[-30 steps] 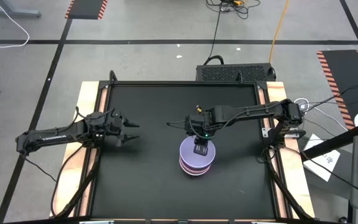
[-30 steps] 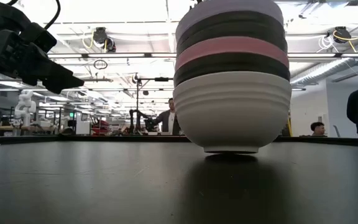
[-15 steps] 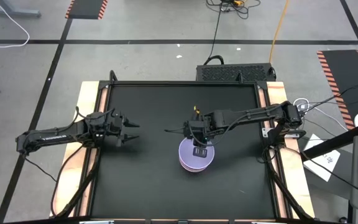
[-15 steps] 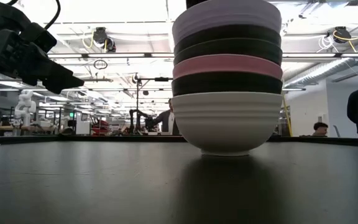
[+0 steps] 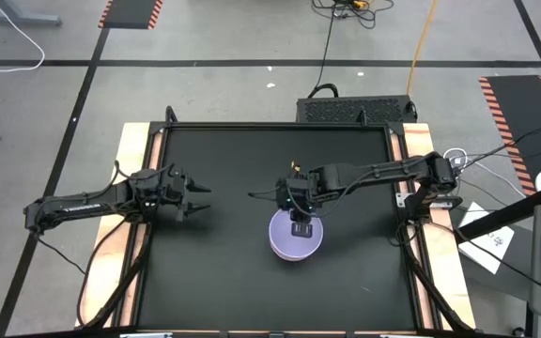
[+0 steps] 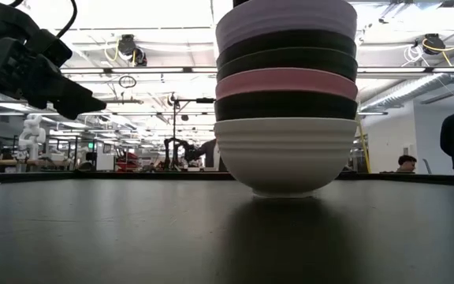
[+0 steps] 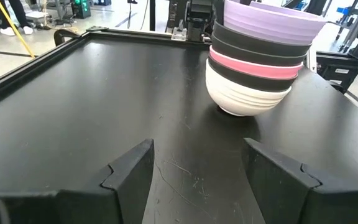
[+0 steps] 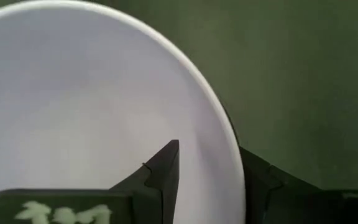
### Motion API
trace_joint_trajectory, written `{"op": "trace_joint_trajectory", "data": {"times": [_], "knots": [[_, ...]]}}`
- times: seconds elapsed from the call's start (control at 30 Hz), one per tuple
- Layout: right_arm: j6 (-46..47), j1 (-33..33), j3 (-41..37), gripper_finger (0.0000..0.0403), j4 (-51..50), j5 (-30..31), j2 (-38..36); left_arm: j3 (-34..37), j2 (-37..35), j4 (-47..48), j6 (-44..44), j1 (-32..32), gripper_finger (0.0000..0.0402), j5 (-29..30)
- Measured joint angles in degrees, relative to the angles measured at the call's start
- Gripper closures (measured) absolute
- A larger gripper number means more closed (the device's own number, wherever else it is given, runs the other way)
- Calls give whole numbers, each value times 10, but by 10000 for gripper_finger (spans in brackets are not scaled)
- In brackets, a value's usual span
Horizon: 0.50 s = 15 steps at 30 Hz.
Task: Nest bowls inside each other
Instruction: Stack the purple bowl on top of the black bowl
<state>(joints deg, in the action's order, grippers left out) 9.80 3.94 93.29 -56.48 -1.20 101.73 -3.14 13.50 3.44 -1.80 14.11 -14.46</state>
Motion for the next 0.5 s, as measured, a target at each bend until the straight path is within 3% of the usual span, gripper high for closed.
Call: {"op": "trace_joint_trajectory", "data": {"times": [0.5], "knots": [[-25,-31,0,293,16,-21,0,0,0,15,4,0,156,-5]]}}
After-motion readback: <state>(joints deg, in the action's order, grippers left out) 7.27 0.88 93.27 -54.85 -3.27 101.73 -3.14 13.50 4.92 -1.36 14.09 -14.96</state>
